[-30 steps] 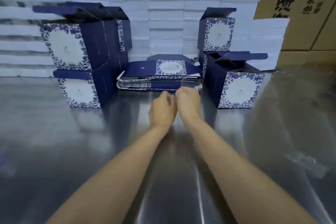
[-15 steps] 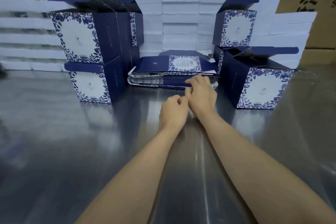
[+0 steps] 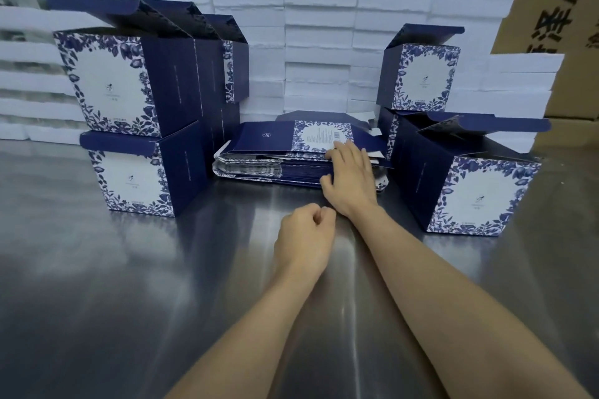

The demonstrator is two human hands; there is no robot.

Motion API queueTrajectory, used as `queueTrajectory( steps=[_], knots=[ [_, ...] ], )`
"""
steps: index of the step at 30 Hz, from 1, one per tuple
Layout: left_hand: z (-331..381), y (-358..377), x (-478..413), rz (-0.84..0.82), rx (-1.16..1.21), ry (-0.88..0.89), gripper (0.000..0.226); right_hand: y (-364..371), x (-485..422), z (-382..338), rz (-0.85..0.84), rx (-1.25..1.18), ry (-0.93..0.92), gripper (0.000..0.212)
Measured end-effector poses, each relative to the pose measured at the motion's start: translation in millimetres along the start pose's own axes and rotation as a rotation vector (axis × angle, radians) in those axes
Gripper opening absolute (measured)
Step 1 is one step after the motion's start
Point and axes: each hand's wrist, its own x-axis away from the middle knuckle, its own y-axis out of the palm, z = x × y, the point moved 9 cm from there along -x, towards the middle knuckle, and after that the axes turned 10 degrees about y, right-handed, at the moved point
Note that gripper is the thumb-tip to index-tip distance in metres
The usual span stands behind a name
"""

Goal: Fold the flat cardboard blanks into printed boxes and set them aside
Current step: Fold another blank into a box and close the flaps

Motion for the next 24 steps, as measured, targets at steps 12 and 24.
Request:
queueTrajectory(
  steps=[12,24],
  knots=[
    [-1,1,0,-0.002,0.012,0.024,0.042,-19,4,-3,0.148,-0.022,-0.046,0.059],
    [0,-44,11,0.286,0.406,-0.111,0.040,-174,55,-35,0.433,-0.382,-0.039,0.040]
  ],
)
